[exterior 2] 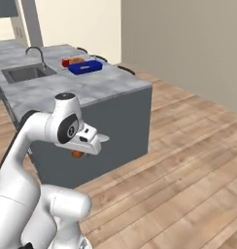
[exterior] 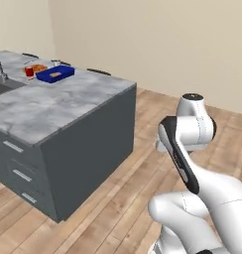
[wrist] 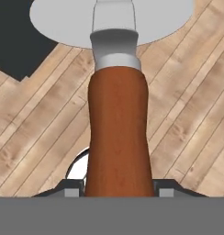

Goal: Take the pizza cutter from the drawer on the right and place it on the dining counter for cutting.

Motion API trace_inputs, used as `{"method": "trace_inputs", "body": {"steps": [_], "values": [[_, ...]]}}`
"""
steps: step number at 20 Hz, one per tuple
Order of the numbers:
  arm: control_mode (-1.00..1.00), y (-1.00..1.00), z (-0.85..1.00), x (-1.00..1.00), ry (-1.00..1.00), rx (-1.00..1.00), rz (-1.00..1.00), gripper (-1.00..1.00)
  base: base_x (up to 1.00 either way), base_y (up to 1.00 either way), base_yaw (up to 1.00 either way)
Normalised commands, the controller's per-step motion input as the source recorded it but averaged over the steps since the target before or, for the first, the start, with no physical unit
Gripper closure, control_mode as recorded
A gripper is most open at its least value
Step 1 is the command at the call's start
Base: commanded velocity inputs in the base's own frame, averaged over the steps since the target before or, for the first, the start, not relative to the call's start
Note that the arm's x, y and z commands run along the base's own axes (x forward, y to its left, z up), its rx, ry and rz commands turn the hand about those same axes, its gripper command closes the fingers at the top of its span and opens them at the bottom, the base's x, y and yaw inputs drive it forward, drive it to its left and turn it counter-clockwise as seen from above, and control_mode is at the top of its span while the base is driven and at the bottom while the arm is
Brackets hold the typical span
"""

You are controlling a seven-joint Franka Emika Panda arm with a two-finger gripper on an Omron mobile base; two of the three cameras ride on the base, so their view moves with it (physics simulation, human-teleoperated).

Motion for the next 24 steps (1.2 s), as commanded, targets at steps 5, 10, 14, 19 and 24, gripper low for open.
{"method": "trace_inputs", "body": {"steps": [5,10,14,19,24], "values": [[1.00,0.00,0.00,0.00,0.00,0.00,0.00,1.00,1.00,-0.82,0.46],[1.00,0.00,0.00,0.00,0.00,0.00,0.00,1.00,1.00,-0.92,0.43],[1.00,0.00,0.00,0.00,0.00,0.00,0.00,1.00,1.00,-0.95,0.40],[1.00,0.00,0.00,0.00,0.00,0.00,0.00,1.00,1.00,-0.98,0.38],[1.00,0.00,0.00,0.00,0.00,0.00,0.00,1.00,0.95,-1.00,0.33]]}}
